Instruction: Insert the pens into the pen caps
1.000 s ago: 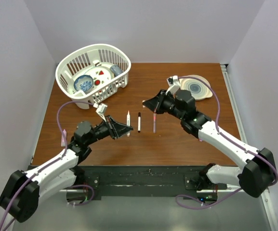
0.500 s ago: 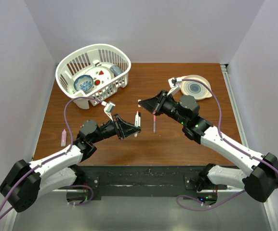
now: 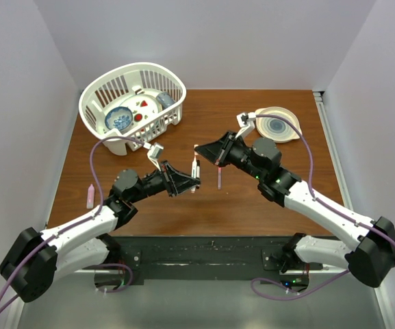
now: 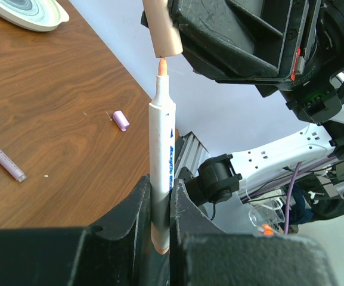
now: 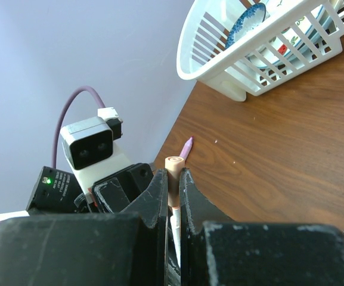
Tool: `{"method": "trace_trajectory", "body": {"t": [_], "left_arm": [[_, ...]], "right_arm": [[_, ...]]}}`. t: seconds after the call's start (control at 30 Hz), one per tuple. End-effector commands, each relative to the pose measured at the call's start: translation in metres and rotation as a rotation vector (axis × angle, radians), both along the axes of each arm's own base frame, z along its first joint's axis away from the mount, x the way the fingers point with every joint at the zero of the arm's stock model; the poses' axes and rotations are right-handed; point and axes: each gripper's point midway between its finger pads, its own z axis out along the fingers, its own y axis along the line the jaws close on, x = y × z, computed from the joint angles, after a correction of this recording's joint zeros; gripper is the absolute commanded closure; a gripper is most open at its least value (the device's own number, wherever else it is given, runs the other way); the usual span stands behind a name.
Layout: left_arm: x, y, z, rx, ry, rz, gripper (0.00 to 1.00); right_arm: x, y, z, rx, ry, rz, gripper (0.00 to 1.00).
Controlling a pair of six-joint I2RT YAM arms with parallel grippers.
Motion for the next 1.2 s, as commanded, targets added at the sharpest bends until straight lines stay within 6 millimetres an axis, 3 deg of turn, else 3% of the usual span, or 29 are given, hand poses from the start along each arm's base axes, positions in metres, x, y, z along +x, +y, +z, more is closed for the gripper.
{"method": "trace_trajectory", "body": {"t": [0.0, 0.3, 0.7, 1.17], "left_arm": [[0.005, -0.002, 0.026, -0.039, -0.088, 0.012, 1.00], [0.005, -0.002, 0.027, -0.041, -0.088, 0.017, 1.00], [0.008, -0.002, 0.033, -0.031, -0.109, 0.027, 1.00], [0.009, -0.001, 0.035, -0.017, -0.120, 0.037, 1.00]], "right_arm": [[-0.001, -0.001, 0.015, 0.024, -0.051, -0.016, 1.00], [-0.004, 0.000, 0.015, 0.008, -0.063, -0.012, 1.00], [-0.018, -0.001, -0.018, -0.113, -0.058, -0.025, 1.00], [-0.018, -0.006, -0.016, -0.166, -0.104, -0.052, 1.00]]}}
